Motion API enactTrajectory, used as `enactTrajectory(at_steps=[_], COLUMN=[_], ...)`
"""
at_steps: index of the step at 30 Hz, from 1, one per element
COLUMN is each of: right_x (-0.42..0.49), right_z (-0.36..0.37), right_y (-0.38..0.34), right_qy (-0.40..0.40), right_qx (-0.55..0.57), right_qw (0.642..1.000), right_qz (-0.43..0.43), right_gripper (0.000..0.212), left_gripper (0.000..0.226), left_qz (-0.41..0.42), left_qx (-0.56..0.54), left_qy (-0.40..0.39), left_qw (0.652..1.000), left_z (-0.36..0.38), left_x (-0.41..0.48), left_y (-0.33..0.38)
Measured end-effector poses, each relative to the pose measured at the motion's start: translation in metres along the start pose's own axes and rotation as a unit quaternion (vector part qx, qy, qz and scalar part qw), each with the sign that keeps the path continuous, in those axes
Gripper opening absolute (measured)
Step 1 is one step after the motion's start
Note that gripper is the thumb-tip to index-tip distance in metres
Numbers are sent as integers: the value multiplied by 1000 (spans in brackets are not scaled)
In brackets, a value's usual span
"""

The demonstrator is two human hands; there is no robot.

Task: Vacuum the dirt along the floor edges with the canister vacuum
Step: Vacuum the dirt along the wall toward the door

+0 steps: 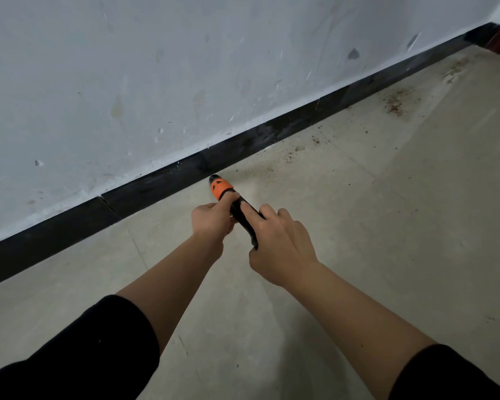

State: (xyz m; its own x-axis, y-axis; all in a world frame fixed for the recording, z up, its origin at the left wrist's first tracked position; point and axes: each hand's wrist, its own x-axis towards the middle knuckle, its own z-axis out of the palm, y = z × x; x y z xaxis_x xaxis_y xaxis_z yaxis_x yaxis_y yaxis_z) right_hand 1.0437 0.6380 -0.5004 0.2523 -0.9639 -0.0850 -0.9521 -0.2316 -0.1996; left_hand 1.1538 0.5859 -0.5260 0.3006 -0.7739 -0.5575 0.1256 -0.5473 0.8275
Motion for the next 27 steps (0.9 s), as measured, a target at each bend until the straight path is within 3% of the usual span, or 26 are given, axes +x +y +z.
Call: enactTrajectory(at_steps=[27], right_x=[-17], right_z=[-8], right_y=[23], right_qy=[20], right_qx=[7], right_qw=[997], right_qz=[76], right_gripper=[79], left_gripper=[29], left_qz=[38], left_qx=[46], left_qy=[-33], left_qw=[998], left_z=[45], left_x=[-8], left_y=[-5])
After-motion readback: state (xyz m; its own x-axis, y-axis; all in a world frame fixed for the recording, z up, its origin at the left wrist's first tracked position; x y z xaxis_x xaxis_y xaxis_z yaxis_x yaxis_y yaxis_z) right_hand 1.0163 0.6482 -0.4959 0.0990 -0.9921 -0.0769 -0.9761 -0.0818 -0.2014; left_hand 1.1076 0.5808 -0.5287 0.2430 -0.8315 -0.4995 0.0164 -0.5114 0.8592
